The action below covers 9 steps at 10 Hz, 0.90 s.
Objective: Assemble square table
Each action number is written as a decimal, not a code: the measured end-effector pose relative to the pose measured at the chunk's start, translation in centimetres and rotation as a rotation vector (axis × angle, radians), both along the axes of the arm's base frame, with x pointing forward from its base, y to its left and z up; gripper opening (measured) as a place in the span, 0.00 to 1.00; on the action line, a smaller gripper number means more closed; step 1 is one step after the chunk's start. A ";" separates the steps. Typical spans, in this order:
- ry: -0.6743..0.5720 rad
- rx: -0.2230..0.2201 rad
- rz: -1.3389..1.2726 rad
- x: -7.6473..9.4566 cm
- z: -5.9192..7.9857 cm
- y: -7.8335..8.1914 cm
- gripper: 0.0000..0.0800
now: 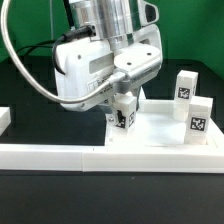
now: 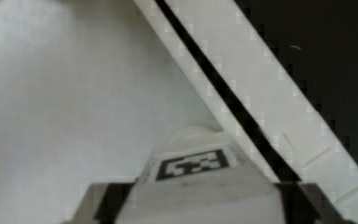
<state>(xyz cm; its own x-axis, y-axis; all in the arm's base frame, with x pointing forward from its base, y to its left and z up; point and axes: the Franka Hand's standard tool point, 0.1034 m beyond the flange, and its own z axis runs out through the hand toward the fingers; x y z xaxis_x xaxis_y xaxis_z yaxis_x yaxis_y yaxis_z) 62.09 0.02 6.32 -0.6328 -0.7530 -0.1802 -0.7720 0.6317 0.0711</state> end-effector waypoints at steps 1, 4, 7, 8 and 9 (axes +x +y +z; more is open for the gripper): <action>0.011 -0.007 -0.047 -0.1 0.0 -0.1 0.40; 0.012 -0.019 -0.015 -0.3 -0.1 -0.1 0.41; 0.003 -0.019 -0.002 -0.2 0.2 0.2 0.78; -0.018 -0.007 0.019 -0.4 1.7 0.9 0.80; -0.032 0.005 0.020 -0.8 3.3 1.3 0.80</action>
Offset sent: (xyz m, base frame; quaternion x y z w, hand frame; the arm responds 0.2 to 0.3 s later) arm 0.0000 0.0000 0.0000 0.0000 0.0000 0.0000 1.0000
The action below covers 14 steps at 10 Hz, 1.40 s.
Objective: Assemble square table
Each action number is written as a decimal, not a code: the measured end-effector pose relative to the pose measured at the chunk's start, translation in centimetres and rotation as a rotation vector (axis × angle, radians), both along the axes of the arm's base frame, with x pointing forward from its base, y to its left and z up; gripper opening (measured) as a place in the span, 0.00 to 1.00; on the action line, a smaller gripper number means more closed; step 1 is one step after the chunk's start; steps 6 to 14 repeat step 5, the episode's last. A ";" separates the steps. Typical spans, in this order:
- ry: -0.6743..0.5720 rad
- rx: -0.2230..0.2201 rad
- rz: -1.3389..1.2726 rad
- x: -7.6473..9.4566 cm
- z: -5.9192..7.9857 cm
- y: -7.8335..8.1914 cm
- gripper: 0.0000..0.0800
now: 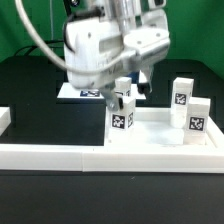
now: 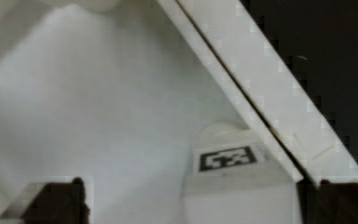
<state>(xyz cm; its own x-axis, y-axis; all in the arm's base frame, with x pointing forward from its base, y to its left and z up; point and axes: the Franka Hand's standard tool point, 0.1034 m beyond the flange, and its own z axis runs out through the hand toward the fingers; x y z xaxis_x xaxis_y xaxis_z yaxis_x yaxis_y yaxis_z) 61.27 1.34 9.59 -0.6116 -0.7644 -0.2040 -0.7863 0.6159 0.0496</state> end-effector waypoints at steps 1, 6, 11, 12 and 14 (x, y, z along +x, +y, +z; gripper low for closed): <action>-0.009 0.009 0.000 -0.2 1.1 0.3 0.81; -0.003 0.017 0.010 -0.4 1.3 0.8 0.81; -0.003 0.017 0.010 -0.4 1.3 0.8 0.81; -0.003 0.017 0.010 -0.4 1.3 0.8 0.81; -0.003 0.017 0.010 -0.4 1.3 0.8 0.81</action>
Offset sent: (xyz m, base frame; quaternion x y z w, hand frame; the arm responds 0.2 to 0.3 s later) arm 0.0000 0.0000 0.0000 0.0000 0.0000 0.0000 1.0000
